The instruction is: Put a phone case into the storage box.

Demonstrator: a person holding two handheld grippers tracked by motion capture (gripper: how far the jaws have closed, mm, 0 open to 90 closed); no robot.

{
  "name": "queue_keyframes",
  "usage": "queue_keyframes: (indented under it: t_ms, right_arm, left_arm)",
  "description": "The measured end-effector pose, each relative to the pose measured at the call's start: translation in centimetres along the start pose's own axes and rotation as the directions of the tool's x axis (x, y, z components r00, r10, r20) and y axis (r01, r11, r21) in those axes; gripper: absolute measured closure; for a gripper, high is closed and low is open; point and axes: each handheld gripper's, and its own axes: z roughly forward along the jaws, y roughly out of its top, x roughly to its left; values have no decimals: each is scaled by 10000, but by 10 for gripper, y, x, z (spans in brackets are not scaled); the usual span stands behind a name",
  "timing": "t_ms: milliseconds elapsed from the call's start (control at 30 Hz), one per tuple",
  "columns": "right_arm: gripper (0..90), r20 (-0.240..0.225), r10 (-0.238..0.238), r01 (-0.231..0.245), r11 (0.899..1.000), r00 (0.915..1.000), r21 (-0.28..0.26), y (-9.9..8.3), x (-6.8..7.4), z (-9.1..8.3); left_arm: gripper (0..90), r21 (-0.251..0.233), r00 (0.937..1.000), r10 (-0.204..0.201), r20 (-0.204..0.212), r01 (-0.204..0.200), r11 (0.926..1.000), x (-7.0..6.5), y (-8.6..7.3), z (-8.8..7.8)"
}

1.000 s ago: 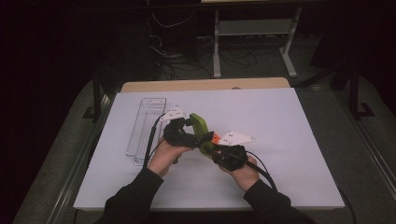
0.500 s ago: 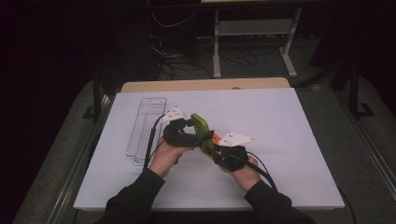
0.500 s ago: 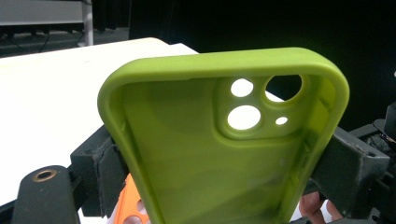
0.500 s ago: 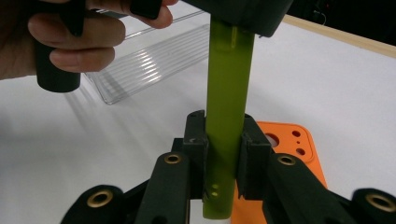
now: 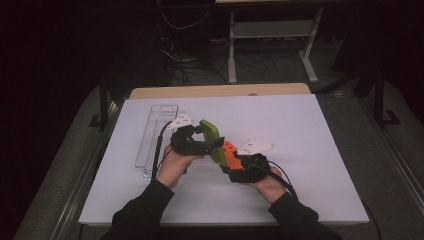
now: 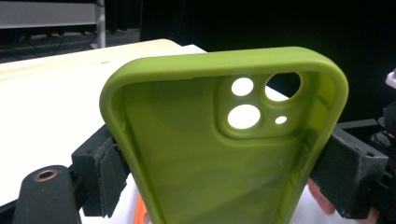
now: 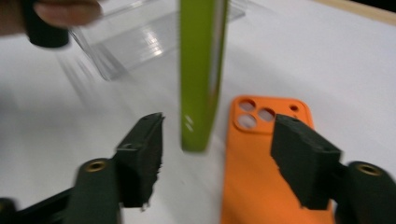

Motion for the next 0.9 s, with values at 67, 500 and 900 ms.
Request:
queue_keyframes:
  t_ms: [67, 500, 900]
  right_arm:
    - [253, 127, 146, -148, 9997, 9998, 180, -1, -4, -2]
    - [0, 223, -40, 29, 9986, 9997, 520, -15, -34, -22]
    - [0, 606, -35, -13, 9969, 9982, 783, -44, -50, -40]
  left_arm:
    - [146, -38, 10000, -23, -46, 23, 10000, 1, 1, -1]
    - [146, -60, 9993, 193, -314, -195, 9998, 7, 8, -11]
    - [146, -343, 9956, 273, -893, -305, 9989, 22, 30, -26]
